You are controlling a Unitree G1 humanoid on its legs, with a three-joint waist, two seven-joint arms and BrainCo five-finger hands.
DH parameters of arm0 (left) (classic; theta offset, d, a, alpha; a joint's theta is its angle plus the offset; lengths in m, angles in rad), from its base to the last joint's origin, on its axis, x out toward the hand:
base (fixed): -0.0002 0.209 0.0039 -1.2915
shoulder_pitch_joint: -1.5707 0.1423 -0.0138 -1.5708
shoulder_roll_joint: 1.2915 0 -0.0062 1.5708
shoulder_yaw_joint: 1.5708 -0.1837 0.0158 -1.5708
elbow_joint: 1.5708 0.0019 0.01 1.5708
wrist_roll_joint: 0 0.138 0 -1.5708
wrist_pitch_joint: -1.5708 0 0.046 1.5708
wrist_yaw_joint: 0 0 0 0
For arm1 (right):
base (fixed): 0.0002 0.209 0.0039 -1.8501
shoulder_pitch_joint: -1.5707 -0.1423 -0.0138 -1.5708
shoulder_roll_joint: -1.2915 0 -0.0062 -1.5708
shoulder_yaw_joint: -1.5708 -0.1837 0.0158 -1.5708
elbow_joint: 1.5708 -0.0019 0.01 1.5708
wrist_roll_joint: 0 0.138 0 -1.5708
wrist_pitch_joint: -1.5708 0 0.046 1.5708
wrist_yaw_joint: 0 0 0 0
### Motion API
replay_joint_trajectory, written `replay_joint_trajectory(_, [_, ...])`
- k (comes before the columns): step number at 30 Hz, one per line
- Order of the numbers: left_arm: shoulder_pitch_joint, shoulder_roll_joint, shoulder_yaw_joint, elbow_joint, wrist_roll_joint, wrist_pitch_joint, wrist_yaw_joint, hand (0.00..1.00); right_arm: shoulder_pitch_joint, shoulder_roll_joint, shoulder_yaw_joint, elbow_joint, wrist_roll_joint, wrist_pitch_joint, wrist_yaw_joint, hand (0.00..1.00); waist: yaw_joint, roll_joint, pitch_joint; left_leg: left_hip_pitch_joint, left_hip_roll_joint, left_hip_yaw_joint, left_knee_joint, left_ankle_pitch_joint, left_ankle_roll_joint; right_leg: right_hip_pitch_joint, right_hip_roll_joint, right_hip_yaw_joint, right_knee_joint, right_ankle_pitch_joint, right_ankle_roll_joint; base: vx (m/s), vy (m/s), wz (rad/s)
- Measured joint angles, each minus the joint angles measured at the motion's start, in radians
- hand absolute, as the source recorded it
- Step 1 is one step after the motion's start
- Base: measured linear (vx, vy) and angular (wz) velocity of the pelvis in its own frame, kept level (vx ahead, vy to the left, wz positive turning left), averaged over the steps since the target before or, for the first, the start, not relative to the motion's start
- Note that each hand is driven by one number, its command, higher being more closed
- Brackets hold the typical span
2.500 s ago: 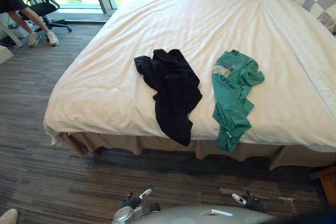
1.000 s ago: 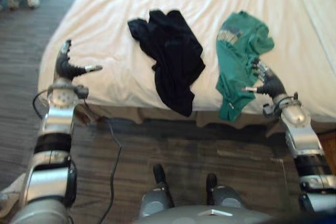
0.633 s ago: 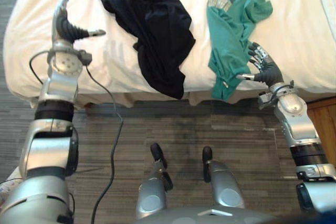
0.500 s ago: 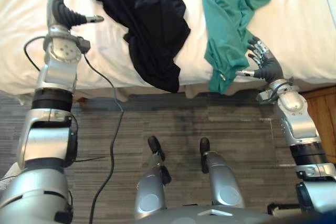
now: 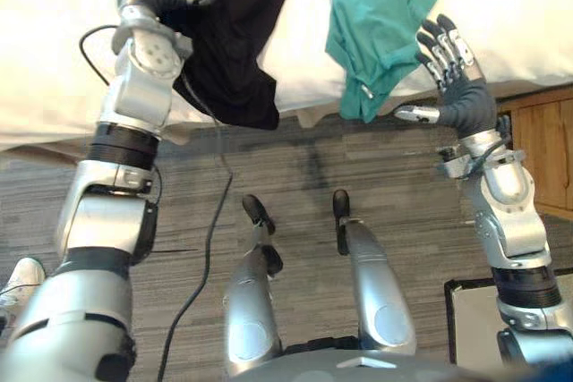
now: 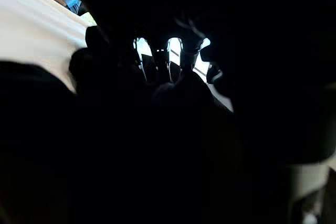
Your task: Tidy the bed and pick cloth on bed and put in laundry
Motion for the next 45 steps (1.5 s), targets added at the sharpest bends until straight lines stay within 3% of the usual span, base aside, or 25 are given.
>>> replay_joint_trajectory(2, [-0.008,-0.018,-0.001,-0.006,0.008,0.015,0.024,0.0,0.019,0.002,0.009,-0.037,0.005,-0.003,0.001,0.0,-0.001,0.001,0.001,-0.022,0.011,0.0,0.032,-0.016,-0.001,-0.012,0.003,0.001,0.005,0.0,0.0,0.03,-0.024,-0.06])
replay_joint_trajectory(3, [-0.017,-0.026,-0.001,-0.006,0.008,0.027,0.039,1.0,0.026,0.004,0.014,-0.062,0.006,-0.005,0.003,0.0,-0.002,-0.001,0.006,-0.035,0.02,0.001,0.058,-0.029,-0.002,-0.017,0.007,0.003,0.007,0.0,0.0,0.03,-0.013,-0.09])
replay_joint_trajectory(8, [-0.021,-0.031,0.002,-0.025,0.018,0.071,0.056,1.0,0.033,0.007,0.018,-0.126,0.011,-0.017,0.024,0.0,-0.006,0.0,0.023,-0.076,0.041,0.026,0.139,-0.078,0.003,-0.052,0.011,0.028,0.027,0.0,0.0,0.02,0.0,-0.16])
replay_joint_trajectory(12, [-0.023,-0.025,0.002,-0.044,0.114,0.111,-0.042,1.0,0.047,0.009,0.018,-0.16,0.025,-0.02,0.052,0.0,-0.004,0.001,0.023,-0.103,0.049,0.039,0.182,-0.104,0.009,-0.078,0.009,0.044,0.041,-0.001,0.001,0.03,0.017,-0.11])
replay_joint_trajectory(16, [0.013,-0.024,-0.011,-0.054,0.115,0.102,-0.127,1.0,0.054,0.008,0.014,-0.162,-0.026,-0.032,0.07,0.0,0.009,0.001,0.024,-0.095,0.041,0.047,0.199,-0.115,0.012,-0.078,-0.005,0.049,0.067,-0.015,0.005,0.03,-0.005,0.01])
replay_joint_trajectory(18, [0.065,-0.034,-0.011,-0.073,0.099,0.065,-0.141,1.0,0.051,0.004,0.014,-0.179,-0.07,-0.033,0.065,0.0,0.013,0.005,0.022,-0.091,0.036,0.045,0.209,-0.122,0.017,-0.072,-0.015,0.045,0.079,-0.026,0.006,0.02,-0.022,0.14])
replay_joint_trajectory(23, [0.218,-0.097,0.008,-0.089,-0.008,-0.121,-0.149,1.0,0.001,-0.018,0.029,-0.194,-0.237,-0.03,-0.009,0.0,0.02,0.018,0.015,-0.072,0.012,0.019,0.211,-0.136,0.033,-0.026,-0.057,-0.001,0.096,-0.046,0.011,0.02,0.006,0.27])
replay_joint_trajectory(27, [0.436,-0.166,0.054,-0.175,-0.165,-0.28,-0.231,1.0,-0.062,-0.065,0.038,-0.18,-0.352,-0.007,-0.108,0.0,0.038,0.045,-0.005,-0.071,-0.021,-0.003,0.209,-0.144,0.046,-0.001,-0.097,-0.032,0.097,-0.056,0.023,0.04,0.043,0.25])
replay_joint_trajectory(29, [0.549,-0.188,0.057,-0.175,-0.21,-0.308,-0.276,1.0,-0.083,-0.066,0.036,-0.155,-0.38,0.019,-0.145,0.0,0.052,0.049,-0.011,-0.059,-0.03,-0.016,0.206,-0.146,0.048,0.018,-0.107,-0.05,0.096,-0.06,0.023,0.1,0.026,0.32])
replay_joint_trajectory(33, [0.771,-0.216,0.056,-0.167,-0.244,-0.289,-0.354,1.0,-0.119,-0.102,-0.022,-0.104,-0.432,0.065,-0.195,0.0,0.083,0.049,-0.012,-0.071,-0.047,-0.038,0.201,-0.143,0.05,0.03,-0.133,-0.097,0.098,-0.072,0.025,0.08,0.007,0.33])
replay_joint_trajectory(37, [0.957,-0.222,0.105,-0.284,-0.254,-0.242,-0.413,1.0,-0.163,-0.143,-0.103,0.005,-0.449,0.14,-0.218,0.0,0.131,0.048,-0.013,-0.096,-0.062,-0.091,0.205,-0.12,0.053,0.048,-0.15,-0.157,0.101,-0.085,0.023,0.08,-0.014,0.46])
replay_joint_trajectory(40, [1.014,-0.222,0.181,-0.392,-0.28,-0.232,-0.445,1.0,-0.196,-0.177,-0.117,0.091,-0.486,0.172,-0.219,0.0,0.157,0.044,-0.018,-0.095,-0.072,-0.128,0.178,-0.095,0.047,0.071,-0.152,-0.197,0.093,-0.09,0.015,0.04,-0.042,0.38])
replay_joint_trajectory(45, [1.024,-0.218,0.243,-0.45,-0.287,-0.226,-0.511,1.0,-0.215,-0.214,-0.168,0.212,-0.486,0.214,-0.224,0.0,0.169,0.041,-0.02,-0.099,-0.086,-0.174,0.101,-0.035,0.042,0.077,-0.147,-0.239,0.072,-0.089,0.013,0.01,-0.058,0.28])
